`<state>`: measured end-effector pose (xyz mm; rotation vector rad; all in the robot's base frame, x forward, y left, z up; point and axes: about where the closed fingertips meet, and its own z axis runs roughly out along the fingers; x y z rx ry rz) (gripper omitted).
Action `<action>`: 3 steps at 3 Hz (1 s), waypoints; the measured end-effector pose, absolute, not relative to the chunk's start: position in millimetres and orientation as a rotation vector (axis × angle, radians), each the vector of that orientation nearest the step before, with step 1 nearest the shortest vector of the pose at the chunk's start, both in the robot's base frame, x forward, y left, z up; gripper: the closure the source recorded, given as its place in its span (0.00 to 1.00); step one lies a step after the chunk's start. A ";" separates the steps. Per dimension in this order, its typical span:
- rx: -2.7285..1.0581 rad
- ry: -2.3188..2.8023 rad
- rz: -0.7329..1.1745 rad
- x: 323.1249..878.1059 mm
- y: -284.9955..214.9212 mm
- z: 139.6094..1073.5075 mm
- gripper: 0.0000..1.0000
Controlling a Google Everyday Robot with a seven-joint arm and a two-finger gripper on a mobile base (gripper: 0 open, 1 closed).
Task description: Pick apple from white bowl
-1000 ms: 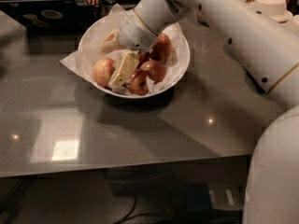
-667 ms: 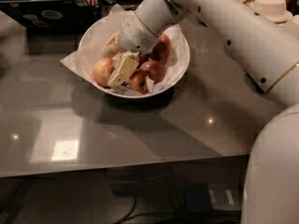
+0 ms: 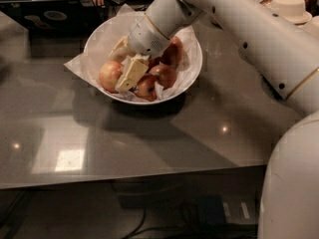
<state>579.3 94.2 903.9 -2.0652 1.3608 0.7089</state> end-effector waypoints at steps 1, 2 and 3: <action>-2.065 1.360 0.709 579.3 94.2 903.9 1.00; -2.035 1.326 0.728 577.1 96.0 908.0 1.00; -1.968 1.273 0.755 573.7 93.5 920.0 1.00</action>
Offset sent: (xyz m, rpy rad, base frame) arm -0.0040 -0.0014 0.0117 0.0979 -0.0161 0.0029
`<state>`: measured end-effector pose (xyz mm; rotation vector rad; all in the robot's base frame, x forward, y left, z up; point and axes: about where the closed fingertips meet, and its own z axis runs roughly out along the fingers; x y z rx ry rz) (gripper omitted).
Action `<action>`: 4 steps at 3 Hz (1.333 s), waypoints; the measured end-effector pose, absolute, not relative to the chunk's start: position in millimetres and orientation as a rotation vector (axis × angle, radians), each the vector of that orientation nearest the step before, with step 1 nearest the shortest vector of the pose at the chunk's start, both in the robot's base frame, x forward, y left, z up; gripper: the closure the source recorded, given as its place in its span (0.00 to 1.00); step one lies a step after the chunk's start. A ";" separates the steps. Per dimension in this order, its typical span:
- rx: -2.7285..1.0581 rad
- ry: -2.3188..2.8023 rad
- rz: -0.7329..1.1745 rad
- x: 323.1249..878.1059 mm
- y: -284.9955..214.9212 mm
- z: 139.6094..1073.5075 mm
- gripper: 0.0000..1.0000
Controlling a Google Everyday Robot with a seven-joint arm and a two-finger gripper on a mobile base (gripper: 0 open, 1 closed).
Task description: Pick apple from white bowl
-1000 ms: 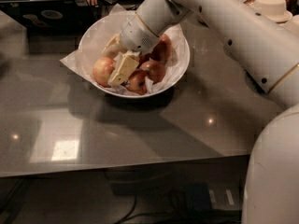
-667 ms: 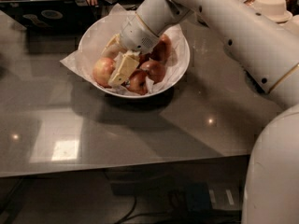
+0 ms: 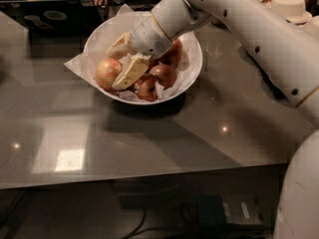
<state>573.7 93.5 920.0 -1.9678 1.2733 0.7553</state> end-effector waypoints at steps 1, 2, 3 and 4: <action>-1.892 1.214 0.774 568.9 86.6 939.4 1.00; -1.825 1.196 0.770 563.0 73.9 955.1 1.00; -1.775 1.204 0.738 555.3 57.5 969.2 1.00; -1.712 1.278 0.596 539.4 16.3 997.3 1.00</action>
Offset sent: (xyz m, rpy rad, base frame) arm -0.0159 -0.0420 0.0553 0.2179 -0.0568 -0.0863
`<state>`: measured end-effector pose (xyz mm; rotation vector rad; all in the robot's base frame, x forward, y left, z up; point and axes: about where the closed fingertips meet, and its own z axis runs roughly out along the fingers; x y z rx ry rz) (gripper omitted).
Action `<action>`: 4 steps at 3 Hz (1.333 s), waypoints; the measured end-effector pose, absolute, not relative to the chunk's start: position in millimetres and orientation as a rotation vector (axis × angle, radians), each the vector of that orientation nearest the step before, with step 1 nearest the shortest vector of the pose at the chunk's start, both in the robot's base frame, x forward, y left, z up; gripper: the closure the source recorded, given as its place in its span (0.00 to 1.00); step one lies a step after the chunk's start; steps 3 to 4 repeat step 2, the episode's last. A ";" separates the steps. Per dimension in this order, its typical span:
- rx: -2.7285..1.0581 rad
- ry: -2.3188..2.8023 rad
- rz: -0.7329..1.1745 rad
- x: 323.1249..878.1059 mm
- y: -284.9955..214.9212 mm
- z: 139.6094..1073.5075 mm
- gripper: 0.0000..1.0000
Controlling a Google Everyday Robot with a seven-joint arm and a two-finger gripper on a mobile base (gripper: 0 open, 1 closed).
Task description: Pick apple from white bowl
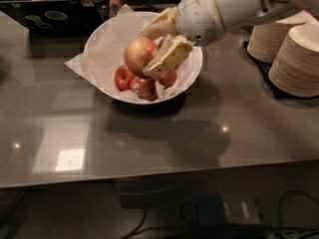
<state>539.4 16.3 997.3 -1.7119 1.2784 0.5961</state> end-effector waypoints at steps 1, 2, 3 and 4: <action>-1.656 1.360 0.423 516.1 -28.5 1032.6 1.00; -1.656 1.360 0.423 516.1 -28.5 1032.6 1.00; -1.656 1.360 0.423 516.1 -28.5 1032.6 1.00; -1.656 1.360 0.423 516.1 -28.5 1032.6 1.00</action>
Offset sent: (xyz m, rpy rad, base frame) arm -0.0173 -0.0386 0.0265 -0.0440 -0.0524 -0.1193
